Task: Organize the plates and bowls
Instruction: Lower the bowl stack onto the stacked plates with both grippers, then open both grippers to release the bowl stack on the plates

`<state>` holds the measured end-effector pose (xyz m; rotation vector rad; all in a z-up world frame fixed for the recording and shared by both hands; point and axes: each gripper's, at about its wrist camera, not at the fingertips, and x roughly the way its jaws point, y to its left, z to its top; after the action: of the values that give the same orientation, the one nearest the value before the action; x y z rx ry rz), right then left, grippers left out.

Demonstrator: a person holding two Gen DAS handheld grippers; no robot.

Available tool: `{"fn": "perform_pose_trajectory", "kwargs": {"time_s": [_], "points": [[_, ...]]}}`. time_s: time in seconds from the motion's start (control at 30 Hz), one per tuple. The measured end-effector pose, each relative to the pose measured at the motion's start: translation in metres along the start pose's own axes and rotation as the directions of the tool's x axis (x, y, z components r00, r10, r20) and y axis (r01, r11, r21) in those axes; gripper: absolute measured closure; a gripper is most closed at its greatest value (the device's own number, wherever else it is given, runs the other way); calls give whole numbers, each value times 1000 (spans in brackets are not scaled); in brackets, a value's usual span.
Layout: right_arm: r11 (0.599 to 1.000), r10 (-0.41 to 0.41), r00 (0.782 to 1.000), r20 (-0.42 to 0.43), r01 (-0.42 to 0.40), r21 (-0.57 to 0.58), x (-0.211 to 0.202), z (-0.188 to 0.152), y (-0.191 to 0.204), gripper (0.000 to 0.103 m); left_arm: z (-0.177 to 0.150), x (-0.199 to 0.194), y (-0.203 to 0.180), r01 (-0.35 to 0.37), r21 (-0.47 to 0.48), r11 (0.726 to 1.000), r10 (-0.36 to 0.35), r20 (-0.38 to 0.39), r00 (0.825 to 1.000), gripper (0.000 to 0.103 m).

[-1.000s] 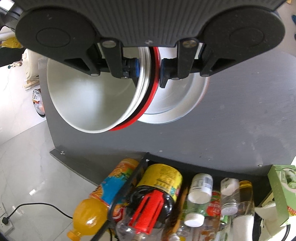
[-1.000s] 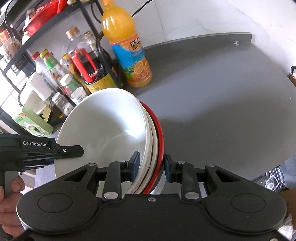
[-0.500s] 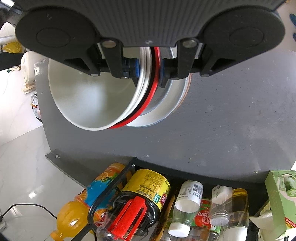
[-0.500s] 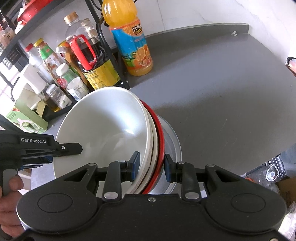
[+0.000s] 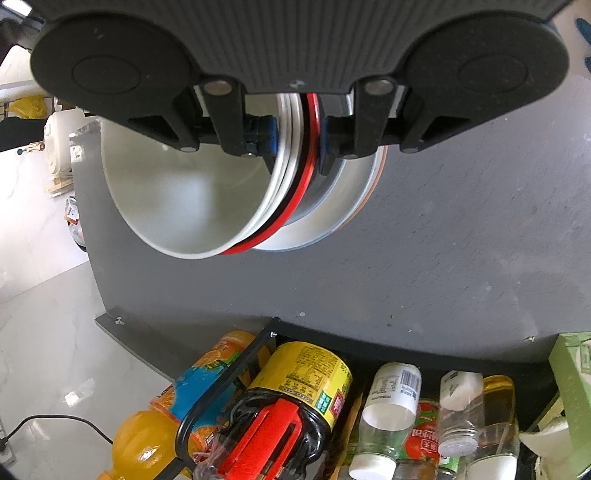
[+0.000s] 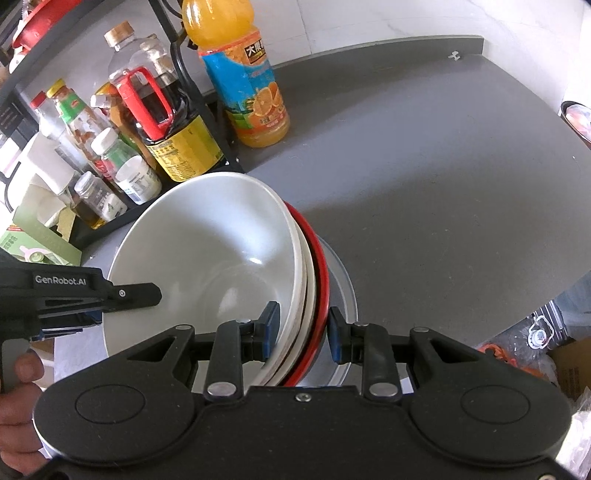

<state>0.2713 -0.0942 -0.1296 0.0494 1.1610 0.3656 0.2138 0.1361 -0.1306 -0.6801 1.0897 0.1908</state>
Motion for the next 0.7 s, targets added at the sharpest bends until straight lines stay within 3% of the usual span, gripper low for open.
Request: {"fn": "perform_pose_trajectory", "kwargs": {"time_s": [0.4,0.57,0.7], "points": [[1000,15,1000,1,-15,20,-1,-1,0,64,-1,-1,-6,0,60,998,0,1,1000,79],[999,13,998,56,-11,-34,-20,0,6,49,-5,-9,-7,13,77,997,-15,28,999,48],[999,7,996,86,-3,-50,-35,2,5,40,-6,-15,-11,6,108,994,-11,49,999,33]]}}
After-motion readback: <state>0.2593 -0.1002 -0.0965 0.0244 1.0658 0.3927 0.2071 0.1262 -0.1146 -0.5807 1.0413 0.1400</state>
